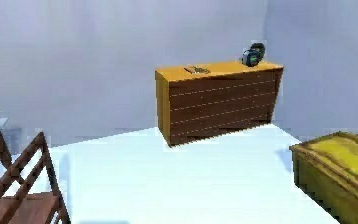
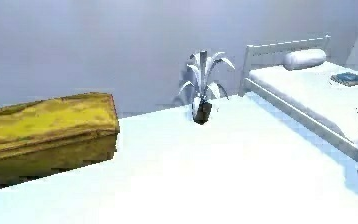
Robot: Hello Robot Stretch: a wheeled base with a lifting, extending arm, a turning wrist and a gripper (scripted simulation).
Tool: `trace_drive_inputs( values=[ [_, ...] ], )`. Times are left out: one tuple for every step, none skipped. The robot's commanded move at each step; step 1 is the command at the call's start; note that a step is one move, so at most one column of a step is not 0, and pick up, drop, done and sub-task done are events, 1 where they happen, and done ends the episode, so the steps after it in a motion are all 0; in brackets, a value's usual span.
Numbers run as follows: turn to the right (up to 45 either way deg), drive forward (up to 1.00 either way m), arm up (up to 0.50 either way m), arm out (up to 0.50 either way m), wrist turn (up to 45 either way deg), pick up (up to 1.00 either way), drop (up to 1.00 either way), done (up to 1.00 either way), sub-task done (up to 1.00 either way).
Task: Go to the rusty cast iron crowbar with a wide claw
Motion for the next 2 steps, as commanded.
trace_drive_inputs(
  values=[
    [-39.0, 0.00, 0.00, 0.00, 0.0, 0.00, 0.00, 0.00, 0.00],
    [0.0, 0.05, 0.00, 0.00, 0.0, 0.00, 0.00, 0.00, 0.00]
  ],
)
